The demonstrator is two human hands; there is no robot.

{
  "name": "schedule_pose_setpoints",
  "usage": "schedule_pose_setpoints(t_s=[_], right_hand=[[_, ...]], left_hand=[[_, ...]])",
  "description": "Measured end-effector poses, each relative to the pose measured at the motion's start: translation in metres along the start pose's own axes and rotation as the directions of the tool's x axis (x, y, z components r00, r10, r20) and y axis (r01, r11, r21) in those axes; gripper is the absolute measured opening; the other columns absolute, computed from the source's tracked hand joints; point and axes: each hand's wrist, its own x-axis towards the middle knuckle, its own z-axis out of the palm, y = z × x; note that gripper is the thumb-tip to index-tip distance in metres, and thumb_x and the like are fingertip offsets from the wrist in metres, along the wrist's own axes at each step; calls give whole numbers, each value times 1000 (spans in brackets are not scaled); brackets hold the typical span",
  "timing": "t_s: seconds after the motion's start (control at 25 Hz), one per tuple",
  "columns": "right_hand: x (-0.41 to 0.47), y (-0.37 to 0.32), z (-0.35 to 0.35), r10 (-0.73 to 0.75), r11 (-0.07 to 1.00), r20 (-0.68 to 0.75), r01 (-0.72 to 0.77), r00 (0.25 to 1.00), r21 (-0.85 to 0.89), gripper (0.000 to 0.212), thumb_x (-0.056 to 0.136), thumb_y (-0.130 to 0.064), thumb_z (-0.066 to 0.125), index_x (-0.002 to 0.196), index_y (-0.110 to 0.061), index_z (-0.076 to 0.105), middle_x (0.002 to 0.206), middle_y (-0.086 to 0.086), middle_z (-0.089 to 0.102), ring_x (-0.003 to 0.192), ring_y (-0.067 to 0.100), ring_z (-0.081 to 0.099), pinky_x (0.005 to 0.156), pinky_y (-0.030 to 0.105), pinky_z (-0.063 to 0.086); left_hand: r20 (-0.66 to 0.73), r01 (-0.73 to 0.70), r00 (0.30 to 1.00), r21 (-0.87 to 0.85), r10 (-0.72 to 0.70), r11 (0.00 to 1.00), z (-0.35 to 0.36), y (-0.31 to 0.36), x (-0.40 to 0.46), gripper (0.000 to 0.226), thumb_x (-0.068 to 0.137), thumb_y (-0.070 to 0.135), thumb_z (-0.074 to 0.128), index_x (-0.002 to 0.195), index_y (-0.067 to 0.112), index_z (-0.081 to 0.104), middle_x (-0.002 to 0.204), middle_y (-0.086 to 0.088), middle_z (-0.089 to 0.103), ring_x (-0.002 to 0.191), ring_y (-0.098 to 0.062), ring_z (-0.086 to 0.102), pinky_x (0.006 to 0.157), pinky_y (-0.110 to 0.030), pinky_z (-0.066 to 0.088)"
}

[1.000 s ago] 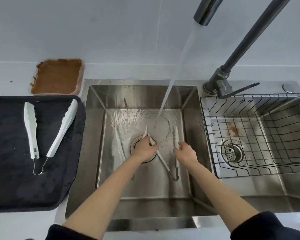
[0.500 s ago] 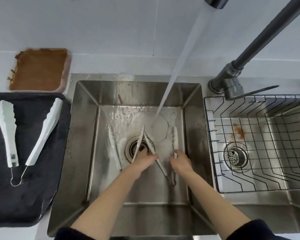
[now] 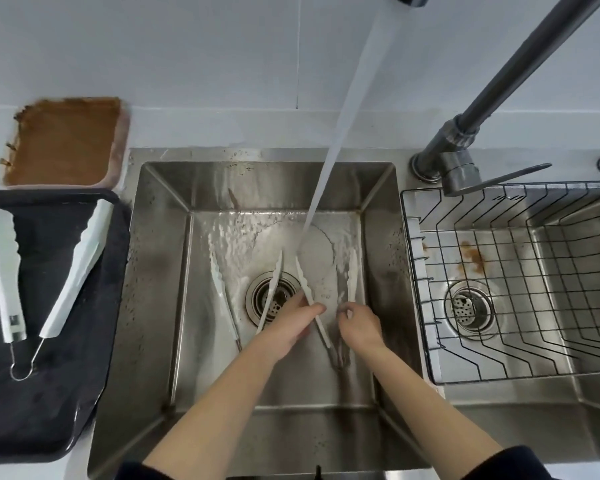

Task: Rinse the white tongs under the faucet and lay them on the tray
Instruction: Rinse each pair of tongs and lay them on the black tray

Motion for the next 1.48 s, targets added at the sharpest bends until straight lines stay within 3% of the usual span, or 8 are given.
schedule_pose_setpoints(t_s=[0.12, 0.32, 0.44, 0.6, 0.84, 1.08, 1.24, 1.48], right_hand=[[-4, -3, -1, -47, 998, -74, 49, 996, 32, 35, 91, -11, 44, 123, 2, 52, 132, 21, 50, 119, 34, 51, 98, 34, 42], [-15, -12, -12, -120, 981, -223, 150, 967, 126, 21, 89, -4, 47, 108, 1, 55, 120, 17, 53, 103, 29, 55, 85, 27, 41], [-20, -21, -18, -171, 966, -277, 217, 946, 142, 16, 88, -1, 48, 102, 0, 56, 115, 18, 56, 99, 30, 57, 85, 32, 43], [-26, -33, -26, -182, 949, -296, 246, 938, 199, 12, 88, -4, 50, 100, -3, 54, 112, 17, 58, 95, 29, 57, 79, 29, 41], [-41, -41, -36, -182, 927, -238, 247, 954, 283, 9, 89, -4, 49, 98, -6, 48, 93, 4, 54, 84, 18, 48, 64, 25, 38], [-47, -43, -33, -208, 930, -201, 257, 957, 263, 8, 89, -4, 50, 94, -9, 46, 93, 3, 51, 79, 18, 50, 53, 22, 36], [-47, -38, -33, -221, 919, -221, 279, 950, 280, 10, 87, -4, 50, 89, -11, 43, 90, 2, 51, 79, 19, 51, 64, 29, 41], [-51, -33, -44, -190, 866, -314, 309, 930, 394, 21, 85, -2, 57, 89, -10, 37, 71, -9, 47, 62, 1, 48, 44, 7, 39]], left_hand=[[-26, -35, 999, -68, 33, 997, 3, 4, -7, 28, 86, 4, 50, 110, 17, 55, 86, 6, 62, 68, -9, 55, 67, -23, 43], [-90, -88, 993, -81, 81, 993, -2, 14, -19, 40, 86, 6, 50, 125, 16, 51, 88, 7, 58, 66, -7, 51, 76, -24, 48], [-133, -164, 979, -80, 152, 983, -5, 25, -31, 45, 89, 7, 49, 132, 20, 45, 101, 8, 55, 76, -7, 52, 76, -23, 47], [-157, -290, 947, -32, 282, 956, -7, 46, -48, 32, 92, 14, 50, 123, 19, 48, 93, 9, 53, 82, -8, 52, 78, -26, 44], [-111, -384, 916, 37, 386, 923, -11, 74, -62, 16, 90, 26, 55, 103, 16, 52, 112, -5, 58, 100, -19, 56, 91, -33, 48], [-94, -469, 870, 148, 484, 871, -3, 87, -73, 36, 90, 28, 54, 124, 19, 48, 98, 5, 57, 95, -14, 58, 79, -25, 50], [-151, -481, 843, 220, 517, 849, -5, 90, -73, 36, 89, 28, 56, 122, 15, 53, 104, 0, 60, 98, -17, 60, 82, -29, 51], [-76, -502, 853, 149, 516, 852, -14, 103, -79, 35, 91, 12, 51, 124, 21, 48, 104, -4, 62, 95, -17, 61, 83, -26, 50]])
